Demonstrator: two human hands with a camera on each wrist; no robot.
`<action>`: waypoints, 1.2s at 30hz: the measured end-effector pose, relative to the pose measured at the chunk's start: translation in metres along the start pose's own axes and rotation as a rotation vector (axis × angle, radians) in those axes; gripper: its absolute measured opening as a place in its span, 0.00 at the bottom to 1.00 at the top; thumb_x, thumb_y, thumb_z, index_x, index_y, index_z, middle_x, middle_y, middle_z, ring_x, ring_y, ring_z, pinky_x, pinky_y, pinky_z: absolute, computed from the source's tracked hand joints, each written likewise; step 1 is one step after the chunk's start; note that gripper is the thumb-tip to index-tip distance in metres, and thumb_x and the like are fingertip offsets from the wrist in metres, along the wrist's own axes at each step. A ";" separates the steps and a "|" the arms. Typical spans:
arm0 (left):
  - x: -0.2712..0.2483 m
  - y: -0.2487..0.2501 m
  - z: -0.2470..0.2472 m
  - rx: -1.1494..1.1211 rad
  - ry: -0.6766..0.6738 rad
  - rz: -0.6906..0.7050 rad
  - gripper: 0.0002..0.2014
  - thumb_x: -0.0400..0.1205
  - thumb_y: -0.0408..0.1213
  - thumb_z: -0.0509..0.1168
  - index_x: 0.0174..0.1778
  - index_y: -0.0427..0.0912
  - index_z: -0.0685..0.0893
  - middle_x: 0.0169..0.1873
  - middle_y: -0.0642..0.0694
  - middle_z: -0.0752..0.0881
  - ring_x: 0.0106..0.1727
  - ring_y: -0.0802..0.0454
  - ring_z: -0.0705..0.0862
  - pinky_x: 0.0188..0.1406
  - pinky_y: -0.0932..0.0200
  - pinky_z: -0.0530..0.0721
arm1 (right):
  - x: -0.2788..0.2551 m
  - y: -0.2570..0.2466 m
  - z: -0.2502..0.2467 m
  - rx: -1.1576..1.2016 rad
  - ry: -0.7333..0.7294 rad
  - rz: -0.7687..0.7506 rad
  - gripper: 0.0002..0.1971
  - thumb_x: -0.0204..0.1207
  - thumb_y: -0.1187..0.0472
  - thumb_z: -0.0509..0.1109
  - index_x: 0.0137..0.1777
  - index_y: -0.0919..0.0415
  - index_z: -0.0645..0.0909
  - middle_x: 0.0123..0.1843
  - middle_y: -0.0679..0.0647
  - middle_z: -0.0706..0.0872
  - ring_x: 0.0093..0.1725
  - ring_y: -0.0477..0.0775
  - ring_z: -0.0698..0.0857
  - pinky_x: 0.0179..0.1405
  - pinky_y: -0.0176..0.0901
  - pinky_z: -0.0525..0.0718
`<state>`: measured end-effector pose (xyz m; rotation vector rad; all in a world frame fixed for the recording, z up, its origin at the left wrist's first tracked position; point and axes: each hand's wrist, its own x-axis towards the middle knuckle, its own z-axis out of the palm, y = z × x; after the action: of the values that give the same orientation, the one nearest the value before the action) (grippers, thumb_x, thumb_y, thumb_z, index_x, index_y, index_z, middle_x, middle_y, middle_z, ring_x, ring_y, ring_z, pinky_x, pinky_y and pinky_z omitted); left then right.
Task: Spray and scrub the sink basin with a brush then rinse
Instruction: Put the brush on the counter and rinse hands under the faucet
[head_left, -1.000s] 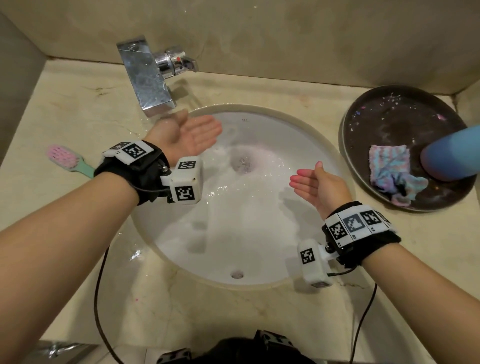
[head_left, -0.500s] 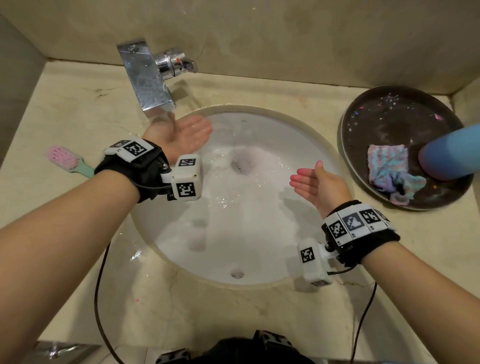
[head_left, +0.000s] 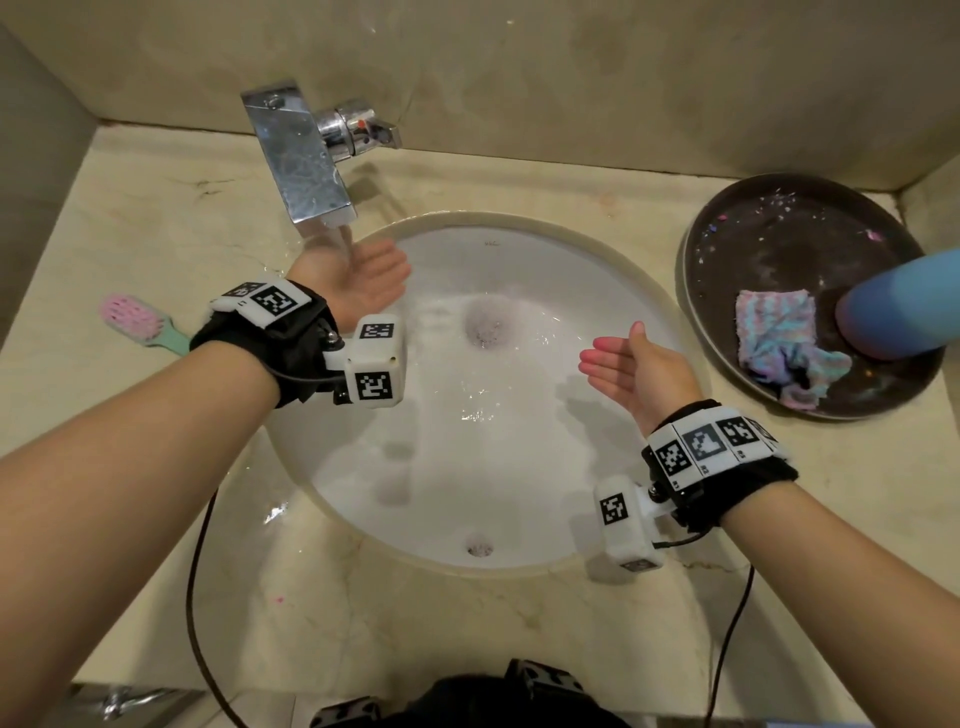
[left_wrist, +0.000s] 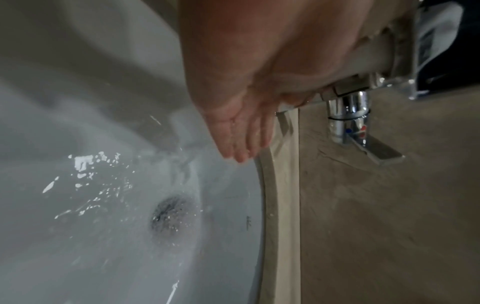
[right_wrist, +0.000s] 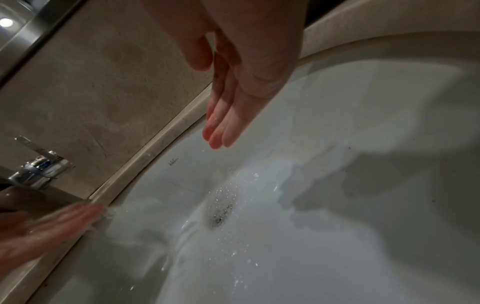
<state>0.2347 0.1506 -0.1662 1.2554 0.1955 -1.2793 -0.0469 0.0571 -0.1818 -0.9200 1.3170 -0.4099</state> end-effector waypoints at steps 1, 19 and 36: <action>0.001 0.000 -0.003 -0.031 0.047 -0.004 0.25 0.88 0.48 0.43 0.51 0.35 0.81 0.49 0.39 0.80 0.52 0.45 0.80 0.59 0.51 0.76 | 0.000 0.000 0.000 0.000 0.000 -0.002 0.23 0.87 0.50 0.50 0.47 0.65 0.81 0.49 0.63 0.87 0.49 0.58 0.88 0.53 0.45 0.86; -0.005 0.000 -0.012 -0.481 0.136 -0.029 0.16 0.88 0.34 0.50 0.38 0.33 0.77 0.28 0.39 0.80 0.32 0.48 0.78 0.44 0.64 0.80 | -0.006 0.001 -0.001 0.014 0.019 -0.009 0.23 0.87 0.51 0.50 0.52 0.69 0.81 0.48 0.63 0.87 0.48 0.58 0.87 0.53 0.45 0.86; -0.014 -0.012 0.075 -0.046 0.001 -0.015 0.20 0.89 0.42 0.49 0.71 0.33 0.72 0.72 0.36 0.73 0.74 0.40 0.72 0.75 0.47 0.69 | -0.001 -0.001 -0.020 0.048 0.036 0.003 0.23 0.87 0.50 0.50 0.47 0.66 0.80 0.47 0.63 0.87 0.46 0.56 0.87 0.51 0.44 0.86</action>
<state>0.1822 0.1036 -0.1341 1.2179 0.2343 -1.2804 -0.0662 0.0508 -0.1802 -0.8738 1.3356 -0.4561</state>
